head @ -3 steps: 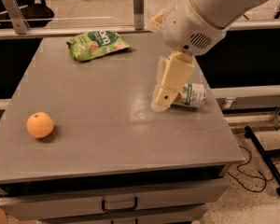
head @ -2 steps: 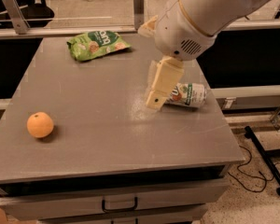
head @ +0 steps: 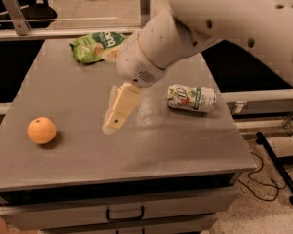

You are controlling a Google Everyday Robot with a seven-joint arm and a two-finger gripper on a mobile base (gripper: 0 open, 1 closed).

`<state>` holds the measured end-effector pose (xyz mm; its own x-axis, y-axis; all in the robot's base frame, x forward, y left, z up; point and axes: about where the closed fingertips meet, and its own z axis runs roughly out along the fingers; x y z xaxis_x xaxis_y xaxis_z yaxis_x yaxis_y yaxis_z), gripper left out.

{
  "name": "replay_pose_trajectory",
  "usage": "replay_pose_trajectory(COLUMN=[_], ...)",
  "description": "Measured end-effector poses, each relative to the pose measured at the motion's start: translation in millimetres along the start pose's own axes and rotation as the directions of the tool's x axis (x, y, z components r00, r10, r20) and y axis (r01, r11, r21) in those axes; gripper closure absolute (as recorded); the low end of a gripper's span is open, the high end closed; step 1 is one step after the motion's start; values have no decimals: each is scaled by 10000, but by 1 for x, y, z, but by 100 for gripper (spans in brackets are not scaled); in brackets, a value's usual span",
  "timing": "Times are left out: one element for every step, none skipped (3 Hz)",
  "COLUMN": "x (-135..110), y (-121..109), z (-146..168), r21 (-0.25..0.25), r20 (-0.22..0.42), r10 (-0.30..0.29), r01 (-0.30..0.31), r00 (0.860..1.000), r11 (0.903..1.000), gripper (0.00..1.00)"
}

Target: Pick orange

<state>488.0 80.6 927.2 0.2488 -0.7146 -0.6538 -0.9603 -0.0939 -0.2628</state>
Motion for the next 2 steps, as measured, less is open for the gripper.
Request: replay_pose_trajectory(x=[-27, -49], y=[-2, 7], z=[44, 81], r21=[-481, -861], r20=[1295, 2177], r10=[69, 112], r01=[-7, 78], r00=[9916, 9759], r11=[9988, 9963], gripper=[0, 0])
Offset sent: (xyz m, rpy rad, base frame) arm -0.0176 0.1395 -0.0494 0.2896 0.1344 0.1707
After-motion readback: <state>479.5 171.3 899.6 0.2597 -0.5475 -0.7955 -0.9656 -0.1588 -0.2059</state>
